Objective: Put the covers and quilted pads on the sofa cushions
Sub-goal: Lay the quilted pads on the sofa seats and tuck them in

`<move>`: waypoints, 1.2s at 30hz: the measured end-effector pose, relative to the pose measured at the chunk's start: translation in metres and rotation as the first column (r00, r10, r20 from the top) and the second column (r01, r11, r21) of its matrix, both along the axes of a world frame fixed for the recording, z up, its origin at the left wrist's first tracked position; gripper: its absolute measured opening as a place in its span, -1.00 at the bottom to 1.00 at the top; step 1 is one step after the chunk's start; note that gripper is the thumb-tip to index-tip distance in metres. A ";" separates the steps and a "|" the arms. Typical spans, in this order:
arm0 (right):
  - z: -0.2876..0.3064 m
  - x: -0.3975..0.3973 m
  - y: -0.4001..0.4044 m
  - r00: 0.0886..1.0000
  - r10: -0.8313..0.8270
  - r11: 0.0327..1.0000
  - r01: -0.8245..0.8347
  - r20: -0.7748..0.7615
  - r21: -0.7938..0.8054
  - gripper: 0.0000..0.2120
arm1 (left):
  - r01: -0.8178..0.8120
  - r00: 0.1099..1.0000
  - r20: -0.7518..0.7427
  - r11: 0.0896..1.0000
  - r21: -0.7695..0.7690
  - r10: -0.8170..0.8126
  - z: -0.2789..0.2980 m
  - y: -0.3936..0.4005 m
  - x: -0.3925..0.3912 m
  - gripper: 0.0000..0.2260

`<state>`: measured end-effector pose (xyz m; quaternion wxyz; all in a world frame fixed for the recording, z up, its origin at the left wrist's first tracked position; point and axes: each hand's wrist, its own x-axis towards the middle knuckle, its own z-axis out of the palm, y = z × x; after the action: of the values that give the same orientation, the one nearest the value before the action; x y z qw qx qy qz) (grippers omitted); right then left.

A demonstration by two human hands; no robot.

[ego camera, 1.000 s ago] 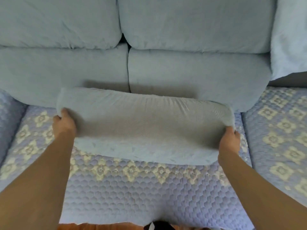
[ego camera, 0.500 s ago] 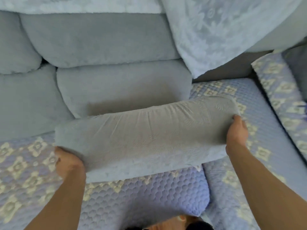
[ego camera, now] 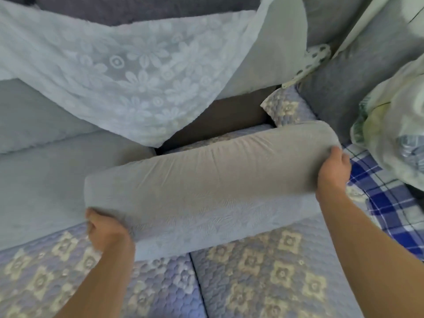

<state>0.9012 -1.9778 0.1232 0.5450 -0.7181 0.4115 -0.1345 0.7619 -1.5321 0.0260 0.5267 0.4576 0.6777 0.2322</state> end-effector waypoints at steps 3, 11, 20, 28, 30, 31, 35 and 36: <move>-0.021 0.053 -0.030 0.995 -0.029 0.996 0.022 0.091 0.081 -0.41 | 0.082 0.974 0.216 0.993 -0.081 -0.063 -0.012 -0.053 0.048 -0.54; -0.156 0.088 0.029 0.904 0.382 0.888 -0.302 -0.191 0.346 -0.02 | 0.701 0.710 -0.019 0.705 0.106 -0.704 -0.045 -0.109 0.142 -0.29; -0.188 0.122 0.055 0.931 0.309 0.939 -0.265 -0.195 0.221 0.22 | 0.456 0.888 0.127 0.885 -0.098 -0.443 0.002 0.018 0.236 -0.55; -0.207 0.081 0.060 0.946 0.266 0.875 -0.155 -0.186 0.459 -0.09 | 0.472 0.430 0.874 0.882 -0.004 -0.226 0.116 0.017 0.261 -0.66; -0.208 0.082 0.069 0.944 0.274 0.876 -0.165 -0.186 0.454 -0.12 | 0.424 0.348 0.921 0.906 0.013 -0.176 0.147 0.029 0.270 -0.62; -0.203 0.082 0.074 0.941 0.275 0.887 -0.170 -0.195 0.429 -0.12 | 0.452 0.506 0.785 0.885 0.112 -0.358 0.155 0.030 0.273 -0.58; -0.198 0.092 0.071 0.914 0.301 0.888 -0.166 -0.270 0.429 -0.15 | 0.615 0.765 0.102 0.769 0.175 -0.635 0.139 0.021 0.270 -0.51; -0.196 0.094 0.065 0.915 0.299 0.879 -0.154 -0.270 0.451 -0.17 | 0.630 0.758 0.124 0.768 0.116 -0.640 0.135 0.021 0.269 -0.57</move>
<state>0.9954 -1.9125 -0.0725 0.6216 -0.6397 0.4281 0.1456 1.0308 -1.5113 0.1608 0.6098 0.6579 0.4309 0.0978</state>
